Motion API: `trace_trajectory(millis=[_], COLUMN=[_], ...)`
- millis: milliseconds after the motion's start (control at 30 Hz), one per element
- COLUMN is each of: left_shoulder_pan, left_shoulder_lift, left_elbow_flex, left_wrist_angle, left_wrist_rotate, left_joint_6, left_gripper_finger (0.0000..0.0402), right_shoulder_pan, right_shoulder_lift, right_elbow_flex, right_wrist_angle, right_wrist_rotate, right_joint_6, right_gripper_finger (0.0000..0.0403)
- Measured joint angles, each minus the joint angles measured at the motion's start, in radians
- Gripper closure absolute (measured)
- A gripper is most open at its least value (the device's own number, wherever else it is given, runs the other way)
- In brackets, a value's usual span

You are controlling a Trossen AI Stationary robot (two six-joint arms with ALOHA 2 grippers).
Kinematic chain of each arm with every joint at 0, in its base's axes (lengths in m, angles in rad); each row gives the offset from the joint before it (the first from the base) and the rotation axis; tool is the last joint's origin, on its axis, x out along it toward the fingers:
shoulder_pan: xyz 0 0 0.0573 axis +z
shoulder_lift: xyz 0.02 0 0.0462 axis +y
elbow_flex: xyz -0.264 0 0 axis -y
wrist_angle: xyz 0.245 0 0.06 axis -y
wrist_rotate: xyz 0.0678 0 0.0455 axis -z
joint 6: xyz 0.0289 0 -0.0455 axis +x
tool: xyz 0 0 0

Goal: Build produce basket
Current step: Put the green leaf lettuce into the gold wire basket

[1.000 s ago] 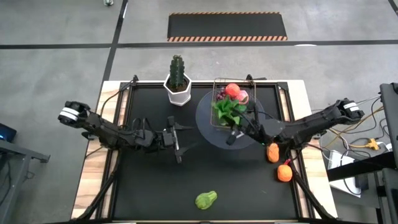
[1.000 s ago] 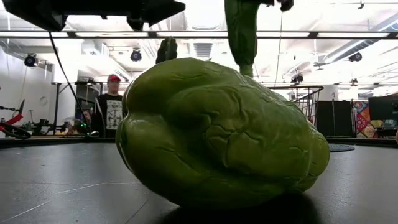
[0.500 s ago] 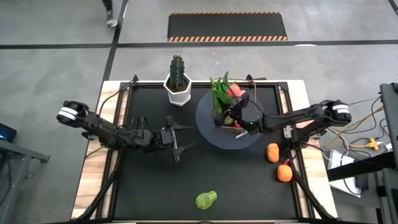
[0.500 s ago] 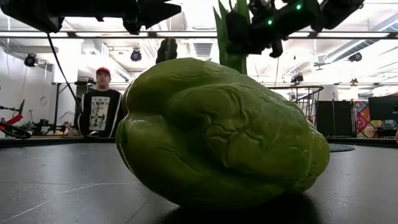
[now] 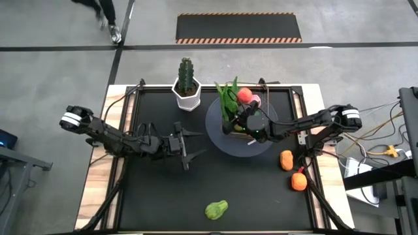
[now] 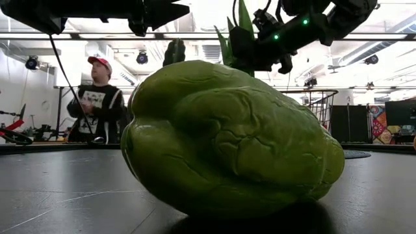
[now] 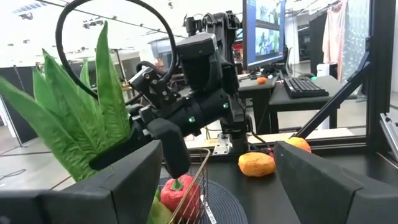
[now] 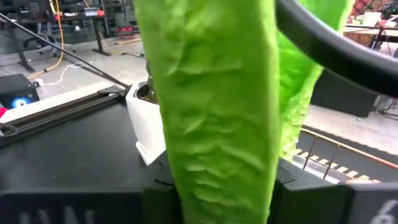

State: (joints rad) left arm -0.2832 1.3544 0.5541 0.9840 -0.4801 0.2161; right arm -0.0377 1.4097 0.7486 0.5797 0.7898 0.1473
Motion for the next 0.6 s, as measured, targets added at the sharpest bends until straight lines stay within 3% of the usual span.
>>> trace_trajectory(millis=[333,600], left_shoulder_pan=[0.0,0.0], left_shoulder_lift=[0.0,0.0], left_elbow_flex=[0.0,0.0], left_wrist_angle=[0.0,-0.001], left_wrist_rotate=[0.0,0.0], left_joint_6=[-0.003,-0.003], left_gripper_finger=[0.0111,0.0111], right_shoulder_pan=[-0.015,-0.016], right_shoulder_lift=[-0.06,-0.136], right_elbow_flex=[0.001,0.027], right_wrist_angle=[-0.006,-0.052], right_wrist_rotate=[0.013,0.026], right_joint_6=[-0.063,-0.143], right_gripper_finger=[0.0206,0.0182])
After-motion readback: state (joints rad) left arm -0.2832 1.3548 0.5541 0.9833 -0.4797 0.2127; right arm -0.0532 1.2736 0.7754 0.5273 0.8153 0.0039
